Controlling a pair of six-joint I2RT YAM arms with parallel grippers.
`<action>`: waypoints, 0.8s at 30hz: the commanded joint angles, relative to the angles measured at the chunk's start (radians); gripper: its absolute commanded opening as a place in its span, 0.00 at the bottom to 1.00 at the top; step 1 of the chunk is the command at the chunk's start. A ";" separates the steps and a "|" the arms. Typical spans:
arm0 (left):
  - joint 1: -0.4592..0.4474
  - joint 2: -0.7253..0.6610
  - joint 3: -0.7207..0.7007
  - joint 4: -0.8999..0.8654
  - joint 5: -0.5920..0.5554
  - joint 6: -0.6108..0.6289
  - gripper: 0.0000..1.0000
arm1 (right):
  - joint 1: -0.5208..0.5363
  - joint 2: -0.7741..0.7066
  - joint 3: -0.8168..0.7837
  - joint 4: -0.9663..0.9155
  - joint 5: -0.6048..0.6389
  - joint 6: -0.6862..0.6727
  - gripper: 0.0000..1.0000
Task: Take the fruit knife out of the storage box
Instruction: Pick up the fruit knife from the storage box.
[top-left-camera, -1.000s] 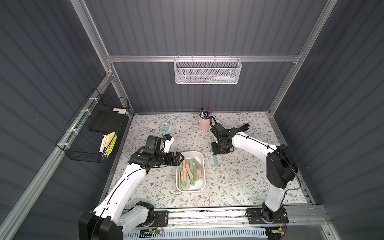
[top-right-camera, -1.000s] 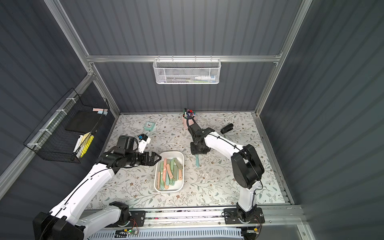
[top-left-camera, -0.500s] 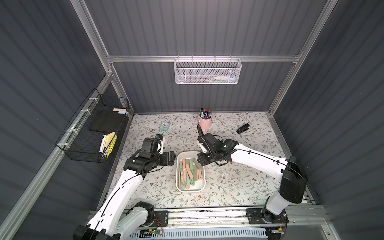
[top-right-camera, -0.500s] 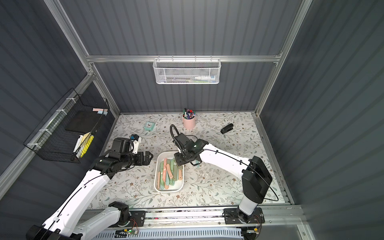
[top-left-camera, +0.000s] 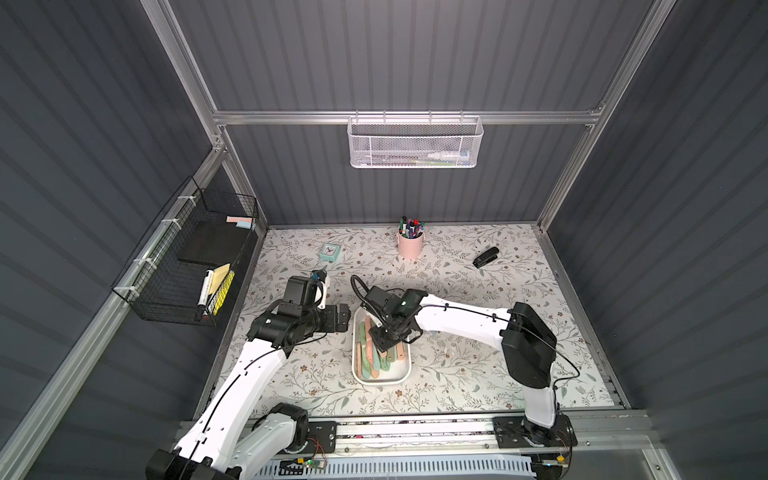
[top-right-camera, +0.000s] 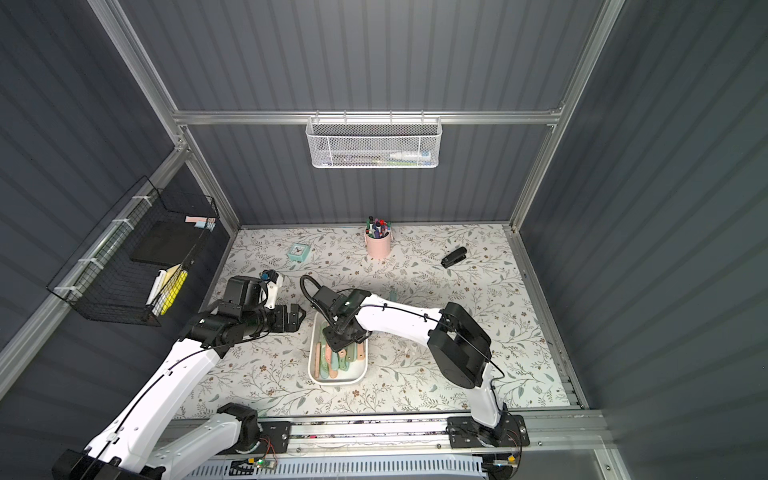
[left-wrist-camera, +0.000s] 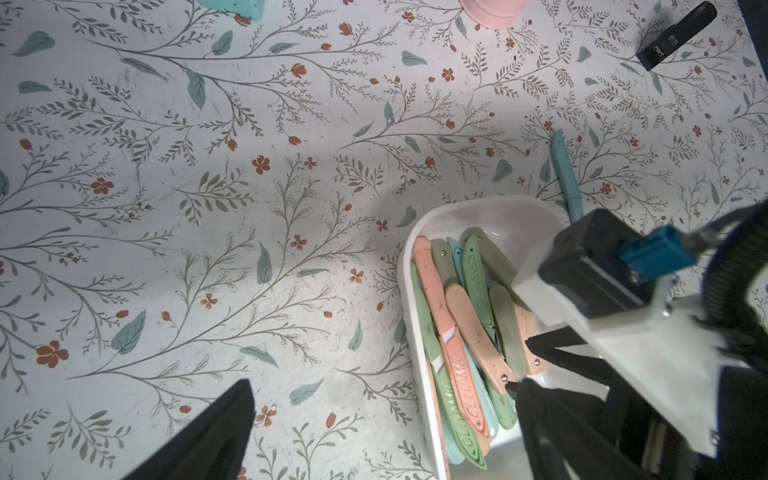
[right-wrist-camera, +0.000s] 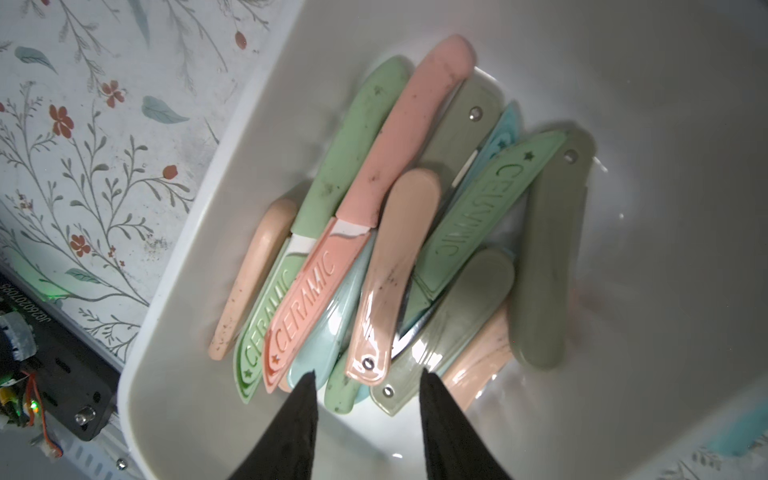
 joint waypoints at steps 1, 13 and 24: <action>-0.007 -0.016 -0.004 -0.021 0.018 0.006 0.99 | 0.000 0.038 0.047 -0.063 0.008 0.009 0.43; -0.007 -0.016 -0.002 -0.019 0.018 0.007 0.99 | 0.000 0.126 0.107 -0.098 -0.021 0.010 0.41; -0.007 -0.024 -0.004 -0.021 0.014 0.008 0.99 | -0.001 0.175 0.134 -0.124 -0.031 0.012 0.38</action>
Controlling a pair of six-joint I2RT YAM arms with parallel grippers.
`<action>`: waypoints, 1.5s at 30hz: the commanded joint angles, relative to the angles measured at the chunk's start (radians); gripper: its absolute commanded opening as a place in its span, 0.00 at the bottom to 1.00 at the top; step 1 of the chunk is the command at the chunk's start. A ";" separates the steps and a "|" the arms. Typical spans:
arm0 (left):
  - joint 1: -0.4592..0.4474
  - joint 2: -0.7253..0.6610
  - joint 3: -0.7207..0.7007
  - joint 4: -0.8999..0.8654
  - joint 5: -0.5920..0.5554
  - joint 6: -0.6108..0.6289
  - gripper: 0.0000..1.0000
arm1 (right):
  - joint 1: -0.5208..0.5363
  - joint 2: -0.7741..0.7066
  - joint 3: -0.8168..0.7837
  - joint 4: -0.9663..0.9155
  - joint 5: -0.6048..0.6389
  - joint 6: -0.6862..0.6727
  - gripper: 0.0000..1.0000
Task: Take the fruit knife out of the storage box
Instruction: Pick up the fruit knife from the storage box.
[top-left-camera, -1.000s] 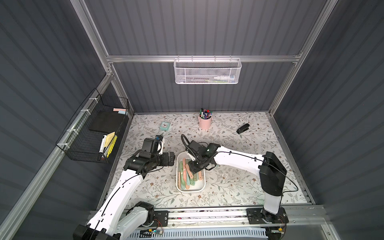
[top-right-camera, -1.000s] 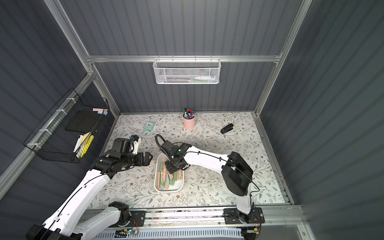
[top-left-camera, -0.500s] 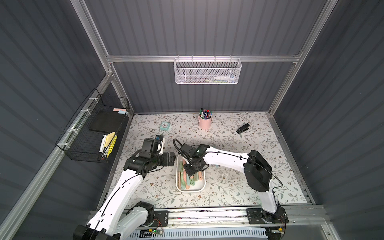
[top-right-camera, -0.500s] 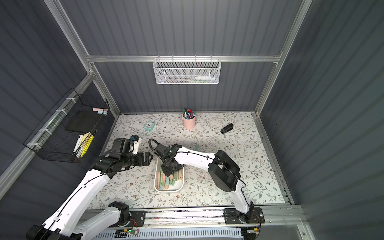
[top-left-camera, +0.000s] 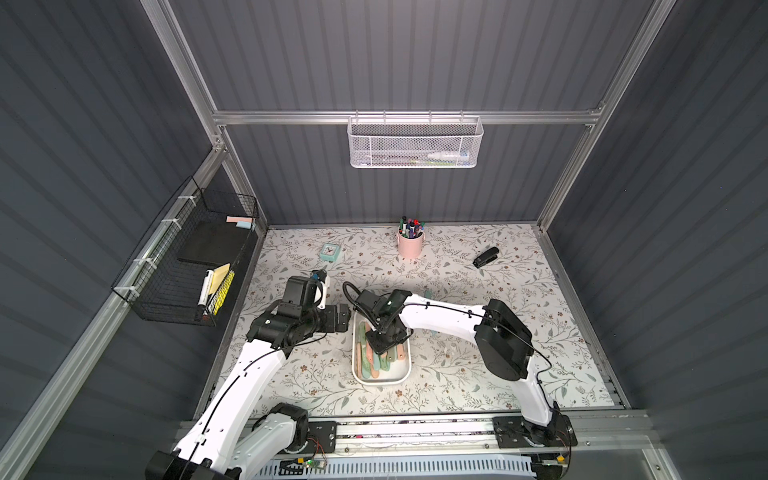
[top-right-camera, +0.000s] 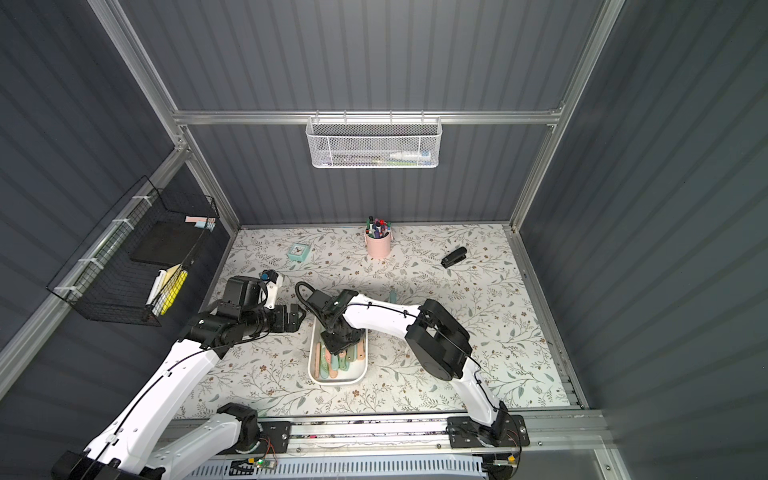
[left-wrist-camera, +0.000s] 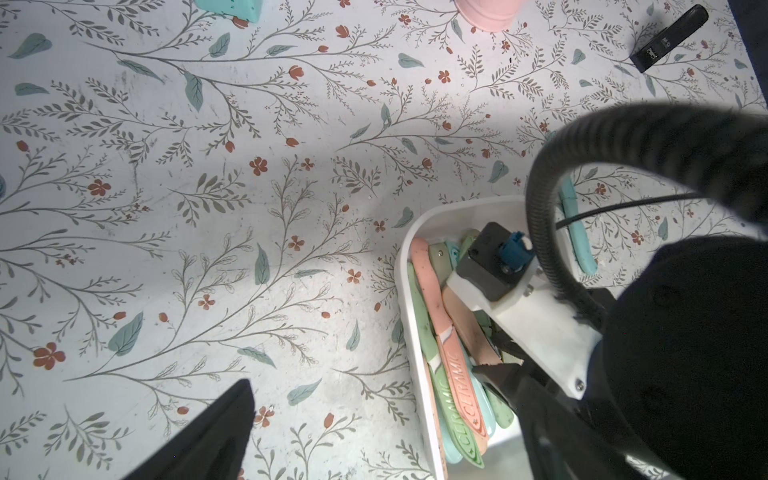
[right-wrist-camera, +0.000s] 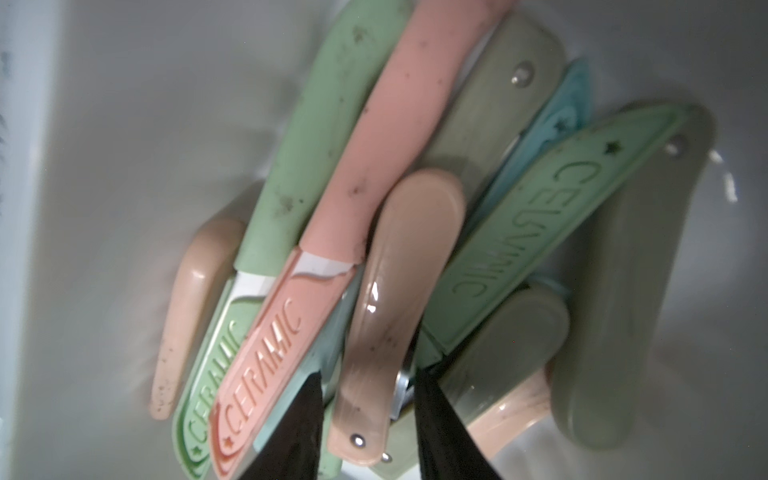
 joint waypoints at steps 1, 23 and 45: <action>-0.007 -0.017 -0.003 -0.020 0.007 0.008 0.99 | 0.001 0.021 0.024 -0.039 -0.006 0.011 0.35; -0.008 -0.018 -0.002 -0.020 0.007 0.008 0.99 | 0.001 0.032 0.040 -0.093 0.101 0.022 0.33; -0.008 -0.014 -0.004 -0.020 0.004 0.008 0.99 | -0.033 -0.215 -0.062 0.004 0.109 0.070 0.18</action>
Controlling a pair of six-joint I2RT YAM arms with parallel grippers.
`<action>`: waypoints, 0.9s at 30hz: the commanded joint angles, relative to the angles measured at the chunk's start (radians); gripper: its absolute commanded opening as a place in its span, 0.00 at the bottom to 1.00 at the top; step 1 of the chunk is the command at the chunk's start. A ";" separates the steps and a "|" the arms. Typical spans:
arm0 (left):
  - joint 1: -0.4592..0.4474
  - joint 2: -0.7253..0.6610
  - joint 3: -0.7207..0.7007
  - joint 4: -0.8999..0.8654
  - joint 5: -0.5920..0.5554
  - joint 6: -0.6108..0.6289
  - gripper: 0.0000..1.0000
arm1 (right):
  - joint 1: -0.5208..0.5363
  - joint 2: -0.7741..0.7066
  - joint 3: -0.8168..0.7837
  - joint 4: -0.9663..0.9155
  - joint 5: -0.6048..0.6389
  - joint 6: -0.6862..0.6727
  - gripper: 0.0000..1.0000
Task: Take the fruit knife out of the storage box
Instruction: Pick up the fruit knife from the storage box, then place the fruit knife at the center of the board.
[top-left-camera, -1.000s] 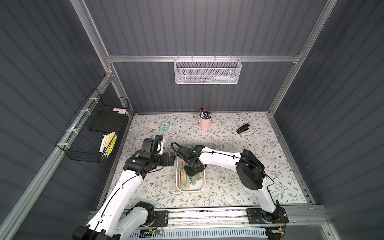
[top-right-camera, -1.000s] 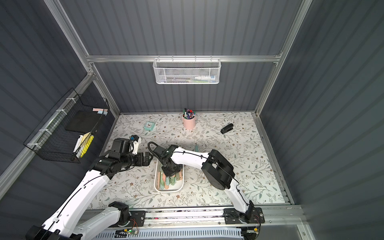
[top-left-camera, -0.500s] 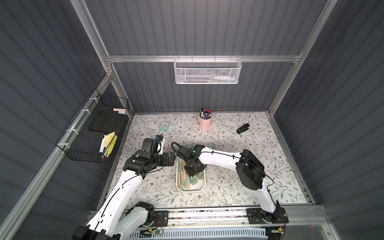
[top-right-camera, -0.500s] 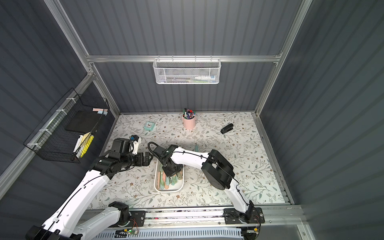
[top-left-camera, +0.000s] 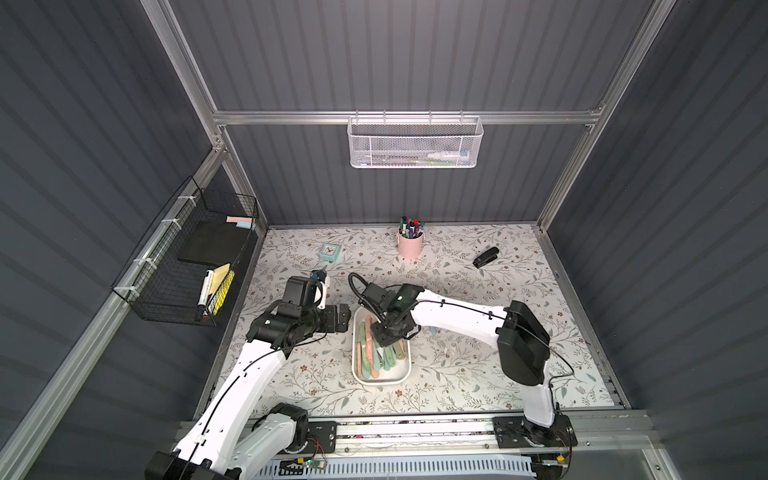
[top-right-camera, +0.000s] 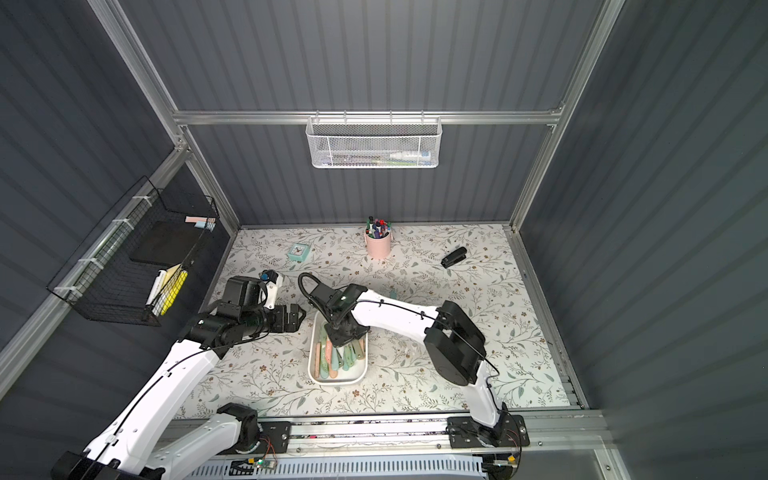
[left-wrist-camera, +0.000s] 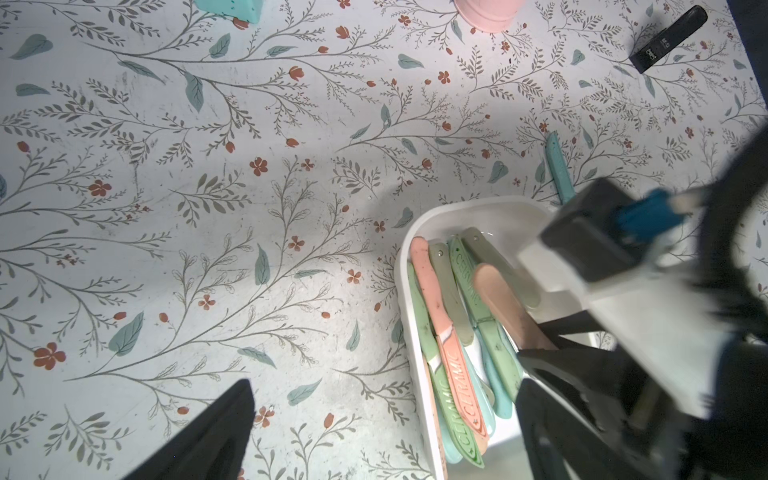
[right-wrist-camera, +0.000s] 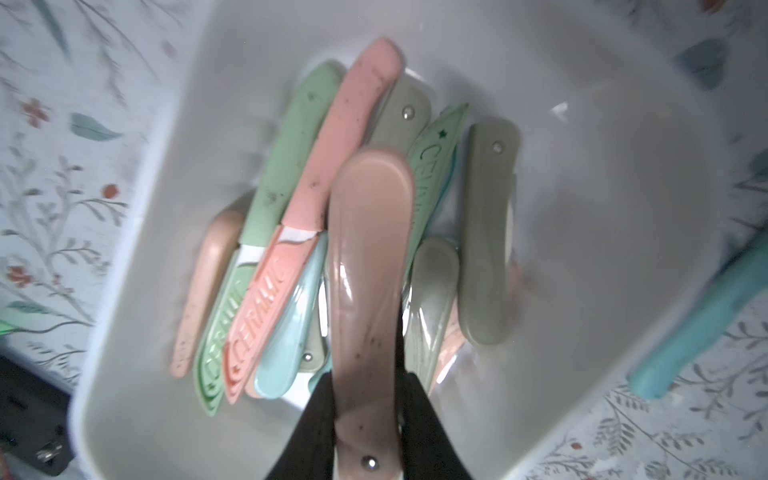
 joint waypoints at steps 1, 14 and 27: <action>-0.007 -0.013 -0.005 -0.021 0.004 0.008 0.99 | -0.035 -0.083 -0.038 0.029 -0.002 0.031 0.18; -0.008 0.030 -0.008 0.003 0.198 0.042 1.00 | -0.334 -0.260 -0.328 0.107 -0.013 0.030 0.19; -0.008 0.067 -0.014 0.044 0.420 0.050 0.99 | -0.460 -0.106 -0.375 0.170 -0.017 0.023 0.19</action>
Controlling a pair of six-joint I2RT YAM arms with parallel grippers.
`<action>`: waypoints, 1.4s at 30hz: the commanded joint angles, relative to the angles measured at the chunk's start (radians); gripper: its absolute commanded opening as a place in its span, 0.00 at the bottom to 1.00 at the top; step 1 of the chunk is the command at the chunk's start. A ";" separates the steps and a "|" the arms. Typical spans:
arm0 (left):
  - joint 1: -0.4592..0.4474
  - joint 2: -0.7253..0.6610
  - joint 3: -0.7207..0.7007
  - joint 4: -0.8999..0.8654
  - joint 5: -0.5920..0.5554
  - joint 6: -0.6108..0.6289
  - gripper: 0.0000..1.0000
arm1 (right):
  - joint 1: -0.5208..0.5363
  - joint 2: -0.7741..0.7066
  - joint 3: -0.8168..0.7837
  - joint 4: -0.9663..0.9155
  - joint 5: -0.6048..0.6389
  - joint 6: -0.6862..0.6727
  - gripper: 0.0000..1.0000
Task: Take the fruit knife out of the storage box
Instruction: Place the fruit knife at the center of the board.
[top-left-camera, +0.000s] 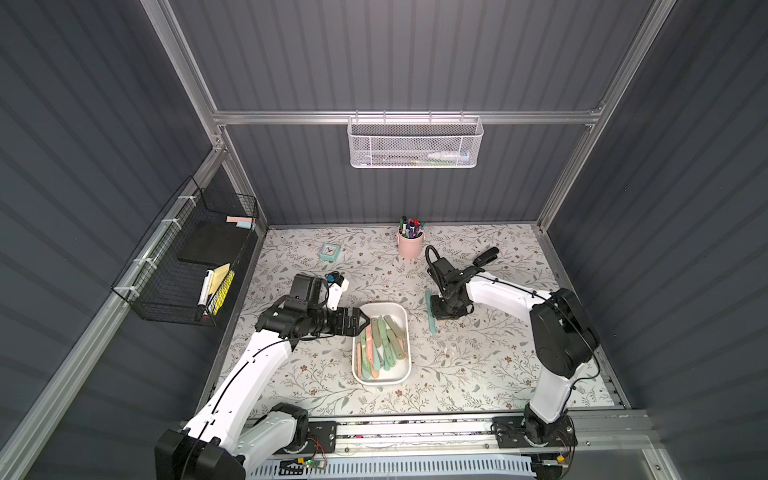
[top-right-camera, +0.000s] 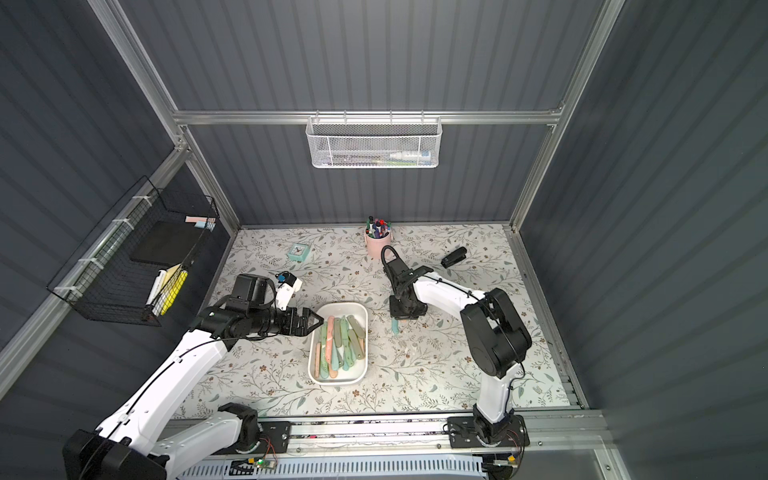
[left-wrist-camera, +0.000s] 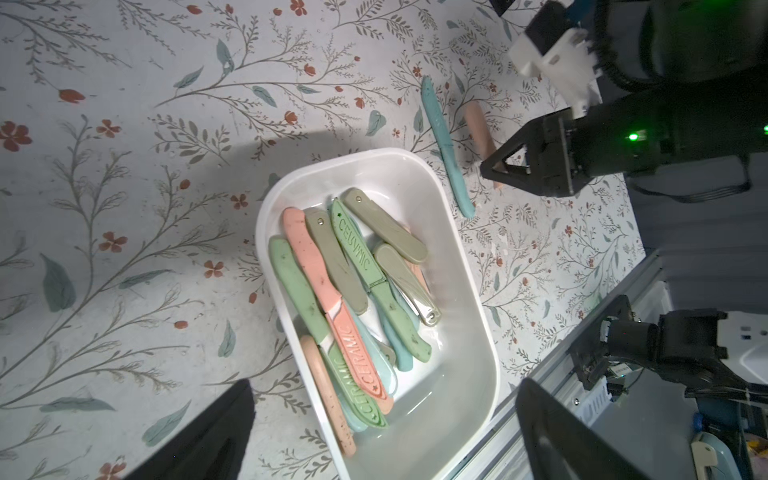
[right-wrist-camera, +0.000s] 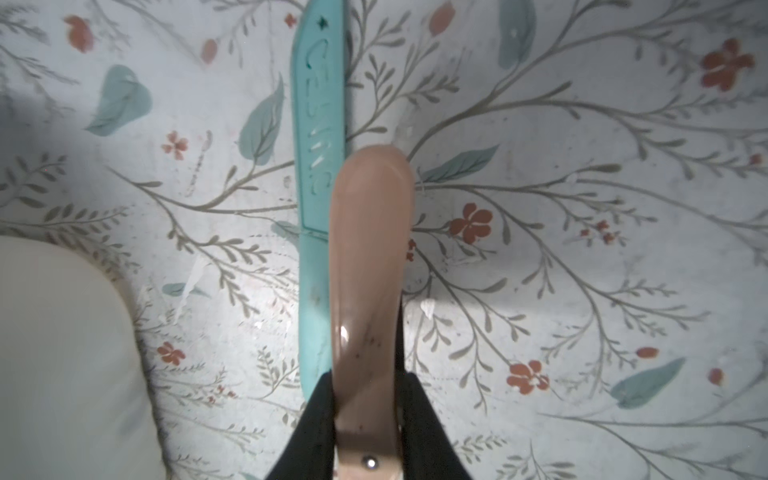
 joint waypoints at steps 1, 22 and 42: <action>-0.008 -0.013 -0.010 0.016 0.051 0.022 0.99 | -0.016 0.044 0.014 0.011 0.004 0.004 0.19; -0.008 -0.009 -0.004 0.007 0.020 0.022 0.99 | -0.031 0.114 0.066 0.007 -0.021 -0.003 0.30; -0.016 0.024 0.002 -0.018 -0.022 0.020 0.99 | -0.027 -0.040 0.004 0.006 -0.002 0.013 0.35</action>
